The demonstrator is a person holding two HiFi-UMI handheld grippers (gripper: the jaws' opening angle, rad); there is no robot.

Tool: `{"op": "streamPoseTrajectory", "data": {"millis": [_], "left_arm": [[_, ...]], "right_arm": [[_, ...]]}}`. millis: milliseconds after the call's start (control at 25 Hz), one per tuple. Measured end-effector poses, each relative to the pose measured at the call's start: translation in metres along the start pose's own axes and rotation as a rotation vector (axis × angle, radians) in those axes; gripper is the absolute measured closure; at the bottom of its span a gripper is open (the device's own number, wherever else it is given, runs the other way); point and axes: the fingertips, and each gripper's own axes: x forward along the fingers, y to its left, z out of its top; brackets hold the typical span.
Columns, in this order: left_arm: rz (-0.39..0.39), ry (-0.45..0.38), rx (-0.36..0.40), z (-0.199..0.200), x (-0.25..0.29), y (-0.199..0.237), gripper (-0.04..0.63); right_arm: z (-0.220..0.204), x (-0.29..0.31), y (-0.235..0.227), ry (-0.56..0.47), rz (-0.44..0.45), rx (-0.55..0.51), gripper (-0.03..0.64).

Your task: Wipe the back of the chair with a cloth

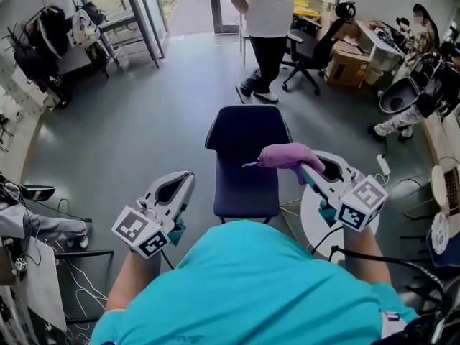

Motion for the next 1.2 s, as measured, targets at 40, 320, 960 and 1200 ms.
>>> {"op": "streamPoseTrajectory", "data": {"millis": [40, 320, 960, 1200], "left_arm": [[0.028, -0.003, -0.011, -0.001, 0.011, 0.001, 0.592], [0.090, 0.037, -0.046, -0.015, 0.085, -0.007, 0.592], [-0.025, 0.080, -0.078, -0.034, 0.107, 0.078, 0.592], [0.011, 0.130, -0.093, -0.062, 0.082, 0.104, 0.592]], "right_arm": [[0.000, 0.002, -0.014, 0.003, 0.023, -0.002, 0.529], [-0.007, 0.017, -0.096, 0.021, 0.109, 0.002, 0.530], [-0.062, 0.112, -0.117, 0.180, 0.003, 0.048, 0.529], [-0.084, 0.210, -0.136, 0.278, 0.036, -0.072, 0.529]]}}
